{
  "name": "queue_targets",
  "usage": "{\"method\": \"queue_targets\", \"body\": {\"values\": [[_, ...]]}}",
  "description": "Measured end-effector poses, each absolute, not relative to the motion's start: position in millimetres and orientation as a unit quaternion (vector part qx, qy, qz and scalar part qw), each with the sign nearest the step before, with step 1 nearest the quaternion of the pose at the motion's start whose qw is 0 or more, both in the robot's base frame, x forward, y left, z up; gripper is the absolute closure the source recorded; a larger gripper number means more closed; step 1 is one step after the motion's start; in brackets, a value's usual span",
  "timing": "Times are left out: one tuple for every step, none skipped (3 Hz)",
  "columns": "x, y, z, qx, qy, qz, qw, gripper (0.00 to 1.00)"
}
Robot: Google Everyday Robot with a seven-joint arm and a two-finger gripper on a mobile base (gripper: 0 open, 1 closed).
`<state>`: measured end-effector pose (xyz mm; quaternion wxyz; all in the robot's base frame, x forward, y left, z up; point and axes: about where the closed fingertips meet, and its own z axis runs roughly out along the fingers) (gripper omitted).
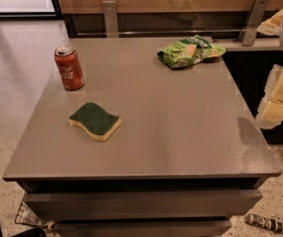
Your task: Move green rice chip bag near sponge
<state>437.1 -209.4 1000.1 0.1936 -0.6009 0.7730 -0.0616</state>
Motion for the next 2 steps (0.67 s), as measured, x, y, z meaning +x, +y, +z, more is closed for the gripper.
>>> {"method": "queue_targets", "body": {"values": [[437.1,-209.4,1000.1,-0.601,0.773,-0.062,0.194,0.00],[437.5,-209.5,1000.2,-0.601,0.773,-0.062,0.194,0.00]]}}
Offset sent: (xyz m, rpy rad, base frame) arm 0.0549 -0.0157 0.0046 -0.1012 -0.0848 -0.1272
